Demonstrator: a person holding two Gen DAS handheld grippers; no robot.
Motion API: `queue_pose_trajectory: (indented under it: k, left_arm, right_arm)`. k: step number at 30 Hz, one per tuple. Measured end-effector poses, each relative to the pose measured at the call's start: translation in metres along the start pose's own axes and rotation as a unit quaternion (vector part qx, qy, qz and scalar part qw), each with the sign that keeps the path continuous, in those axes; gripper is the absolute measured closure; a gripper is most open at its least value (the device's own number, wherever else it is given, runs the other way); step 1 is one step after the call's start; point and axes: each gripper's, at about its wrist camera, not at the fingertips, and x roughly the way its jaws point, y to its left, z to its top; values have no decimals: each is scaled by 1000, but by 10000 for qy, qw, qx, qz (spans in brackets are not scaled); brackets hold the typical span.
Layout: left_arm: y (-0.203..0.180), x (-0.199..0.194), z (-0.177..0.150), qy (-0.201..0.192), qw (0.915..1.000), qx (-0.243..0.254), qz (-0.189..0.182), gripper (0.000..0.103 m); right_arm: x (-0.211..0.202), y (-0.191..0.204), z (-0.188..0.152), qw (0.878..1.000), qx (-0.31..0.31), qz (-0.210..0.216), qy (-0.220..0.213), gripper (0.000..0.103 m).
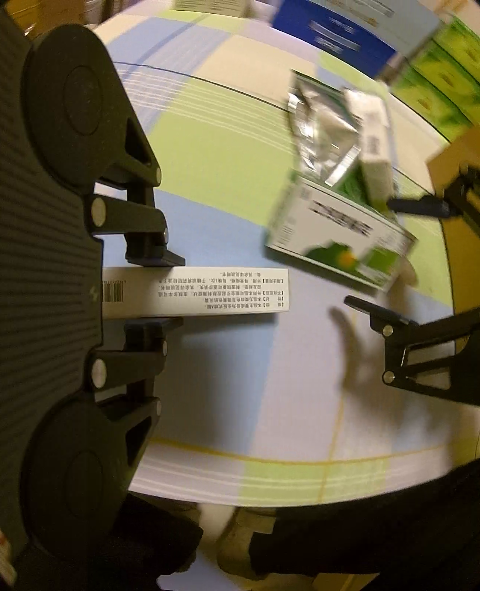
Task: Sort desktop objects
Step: 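Grasp the long white medicine box with the left tool while the right tool grasps the green spray box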
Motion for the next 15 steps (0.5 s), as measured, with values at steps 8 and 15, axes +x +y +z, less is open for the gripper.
queue_pose_trajectory:
  k: [8,15]
  left_arm:
    - [5,-2,-14,-98,9985,-532,99,82]
    - [6,-6,-11,-157,9954,-932,183,82]
  right_arm:
    - [27,9,11,9981,-300,-490,236,44]
    - [4,5,8,9943,846,-559,316,49]
